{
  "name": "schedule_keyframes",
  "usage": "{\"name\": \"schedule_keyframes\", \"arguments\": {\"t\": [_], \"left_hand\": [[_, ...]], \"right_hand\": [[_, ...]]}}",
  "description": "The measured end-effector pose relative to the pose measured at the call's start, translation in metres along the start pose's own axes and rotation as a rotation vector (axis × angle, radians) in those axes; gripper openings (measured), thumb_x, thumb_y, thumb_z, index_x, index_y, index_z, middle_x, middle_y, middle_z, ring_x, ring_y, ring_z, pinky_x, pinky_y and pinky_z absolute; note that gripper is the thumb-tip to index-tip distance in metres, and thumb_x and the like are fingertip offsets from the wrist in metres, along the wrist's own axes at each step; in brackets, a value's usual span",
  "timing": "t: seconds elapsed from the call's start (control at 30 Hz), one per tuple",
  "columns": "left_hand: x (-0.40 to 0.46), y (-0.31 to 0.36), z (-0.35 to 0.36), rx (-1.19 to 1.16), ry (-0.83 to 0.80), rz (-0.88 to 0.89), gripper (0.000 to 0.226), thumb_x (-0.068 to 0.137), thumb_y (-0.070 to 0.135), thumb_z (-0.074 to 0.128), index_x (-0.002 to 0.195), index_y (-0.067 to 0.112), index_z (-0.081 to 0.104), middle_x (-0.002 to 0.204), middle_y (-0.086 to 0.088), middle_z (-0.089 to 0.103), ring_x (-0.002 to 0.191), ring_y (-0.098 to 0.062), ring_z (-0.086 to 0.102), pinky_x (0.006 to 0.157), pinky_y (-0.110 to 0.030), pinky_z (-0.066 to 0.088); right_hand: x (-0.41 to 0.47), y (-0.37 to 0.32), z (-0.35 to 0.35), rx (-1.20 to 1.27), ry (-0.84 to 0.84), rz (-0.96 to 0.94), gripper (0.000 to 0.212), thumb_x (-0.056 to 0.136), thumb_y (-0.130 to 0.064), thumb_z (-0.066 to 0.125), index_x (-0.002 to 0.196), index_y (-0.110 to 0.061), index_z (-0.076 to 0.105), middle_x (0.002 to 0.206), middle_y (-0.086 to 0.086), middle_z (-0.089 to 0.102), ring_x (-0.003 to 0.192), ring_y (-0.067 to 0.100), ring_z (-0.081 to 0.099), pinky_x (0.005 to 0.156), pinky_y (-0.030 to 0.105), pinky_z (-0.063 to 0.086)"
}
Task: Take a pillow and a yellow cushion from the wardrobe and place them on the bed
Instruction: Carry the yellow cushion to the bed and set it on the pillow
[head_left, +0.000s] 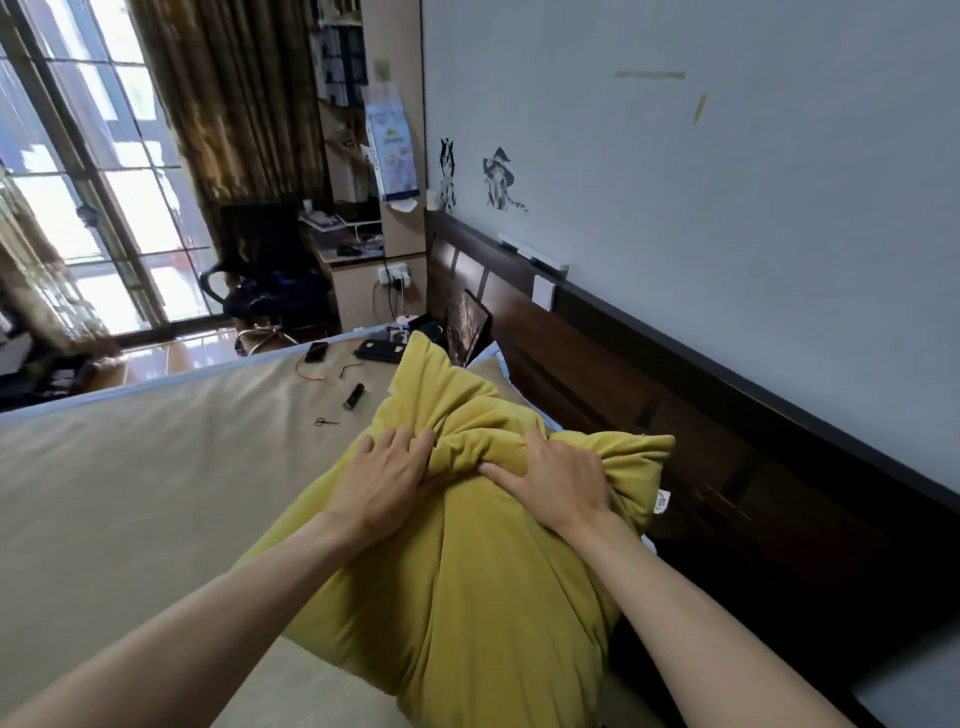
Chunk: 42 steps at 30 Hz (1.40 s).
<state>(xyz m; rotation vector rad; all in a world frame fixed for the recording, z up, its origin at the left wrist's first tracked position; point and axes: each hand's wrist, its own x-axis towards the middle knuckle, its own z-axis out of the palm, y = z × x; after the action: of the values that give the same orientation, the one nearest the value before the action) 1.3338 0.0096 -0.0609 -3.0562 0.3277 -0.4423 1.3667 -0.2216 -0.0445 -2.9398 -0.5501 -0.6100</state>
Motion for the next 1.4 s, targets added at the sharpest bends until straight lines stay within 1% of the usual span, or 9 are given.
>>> {"name": "schedule_keyframes", "arguments": {"t": [0.27, 0.4, 0.57, 0.73, 0.9, 1.03, 1.13, 1.27, 1.4], "left_hand": [[0.155, -0.014, 0.051, -0.04, -0.002, 0.179, 0.068, 0.092, 0.068, 0.017, 0.133, 0.019, 0.041, 0.118, -0.006, 0.053, 0.101, -0.026, 0.048, 0.09, -0.044, 0.041], [0.253, -0.02, 0.089, -0.069, 0.025, 0.265, 0.068, 0.093, 0.066, 0.022, 0.136, 0.017, 0.041, 0.123, -0.009, 0.051, 0.107, -0.03, 0.047, 0.088, -0.046, 0.042], [0.354, -0.03, 0.152, -0.133, 0.042, 0.254, 0.062, 0.095, 0.064, 0.027, 0.134, 0.018, 0.042, 0.122, -0.009, 0.05, 0.106, -0.03, 0.048, 0.083, -0.048, 0.044], [0.424, -0.03, 0.222, -0.242, 0.016, 0.138, 0.047, 0.099, 0.056, 0.033, 0.127, 0.018, 0.039, 0.122, -0.008, 0.048, 0.114, -0.031, 0.049, 0.093, -0.063, 0.042], [0.435, 0.008, 0.32, -0.566, -0.239, -0.168, 0.066, 0.1, 0.048, 0.044, 0.154, 0.031, 0.011, 0.164, 0.001, 0.014, 0.148, -0.031, 0.017, 0.106, -0.078, 0.011], [0.384, 0.037, 0.415, -0.684, -0.577, -0.333, 0.09, 0.095, 0.055, 0.047, 0.154, 0.036, -0.018, 0.166, -0.005, -0.013, 0.148, -0.047, 0.009, 0.112, -0.074, 0.007], [0.371, 0.052, 0.453, -0.692, -0.515, -0.366, 0.093, 0.091, 0.058, 0.048, 0.154, 0.034, -0.017, 0.166, -0.012, -0.011, 0.147, -0.047, 0.012, 0.113, -0.073, 0.009], [0.379, 0.072, 0.472, -0.78, -0.466, -0.457, 0.097, 0.085, 0.068, 0.043, 0.154, 0.034, -0.017, 0.165, -0.011, -0.017, 0.147, -0.049, 0.006, 0.116, -0.067, 0.011], [0.38, 0.083, 0.476, -0.736, -0.477, -0.477, 0.101, 0.088, 0.067, 0.047, 0.153, 0.032, -0.021, 0.164, -0.012, -0.021, 0.148, -0.048, 0.003, 0.116, -0.065, 0.011]], "right_hand": [[0.088, 0.061, 0.041, -0.017, -0.003, 0.159, 0.059, 0.08, -0.084, 0.043, 0.089, -0.026, 0.045, 0.063, -0.012, 0.048, 0.049, 0.007, 0.047, 0.043, 0.025, 0.039], [0.152, 0.092, 0.062, -0.074, 0.021, 0.243, 0.052, 0.081, -0.078, 0.05, 0.087, -0.027, 0.045, 0.063, -0.014, 0.048, 0.048, 0.0, 0.044, 0.041, 0.019, 0.031], [0.229, 0.125, 0.11, -0.254, 0.105, 0.222, 0.052, 0.085, -0.07, 0.057, 0.089, -0.018, 0.051, 0.071, -0.003, 0.059, 0.053, 0.014, 0.043, 0.041, 0.025, 0.017], [0.287, 0.154, 0.192, -0.245, 0.302, 0.18, 0.051, 0.075, -0.054, 0.079, 0.079, -0.01, 0.053, 0.064, 0.009, 0.06, 0.053, 0.028, 0.057, 0.048, 0.028, 0.031], [0.286, 0.2, 0.296, -0.171, 0.029, 0.35, 0.057, 0.085, -0.056, 0.066, 0.114, -0.009, 0.048, 0.111, 0.012, 0.06, 0.101, 0.029, 0.055, 0.085, 0.043, 0.043], [0.249, 0.23, 0.35, -0.071, -0.089, 0.495, 0.069, 0.079, -0.06, 0.07, 0.124, -0.014, 0.045, 0.126, 0.009, 0.053, 0.117, 0.029, 0.049, 0.096, 0.048, 0.042], [0.258, 0.269, 0.358, -0.174, 0.014, 0.377, 0.071, 0.084, -0.061, 0.063, 0.131, -0.011, 0.045, 0.131, 0.013, 0.054, 0.121, 0.031, 0.051, 0.101, 0.047, 0.042], [0.292, 0.308, 0.371, -0.21, -0.18, 0.375, 0.08, 0.092, -0.067, 0.046, 0.143, -0.007, 0.036, 0.141, 0.018, 0.049, 0.13, 0.034, 0.046, 0.11, 0.05, 0.034], [0.299, 0.306, 0.387, -0.192, -0.171, 0.308, 0.053, 0.097, -0.057, 0.045, 0.121, -0.01, 0.048, 0.12, 0.015, 0.061, 0.11, 0.034, 0.055, 0.095, 0.05, 0.041]]}}
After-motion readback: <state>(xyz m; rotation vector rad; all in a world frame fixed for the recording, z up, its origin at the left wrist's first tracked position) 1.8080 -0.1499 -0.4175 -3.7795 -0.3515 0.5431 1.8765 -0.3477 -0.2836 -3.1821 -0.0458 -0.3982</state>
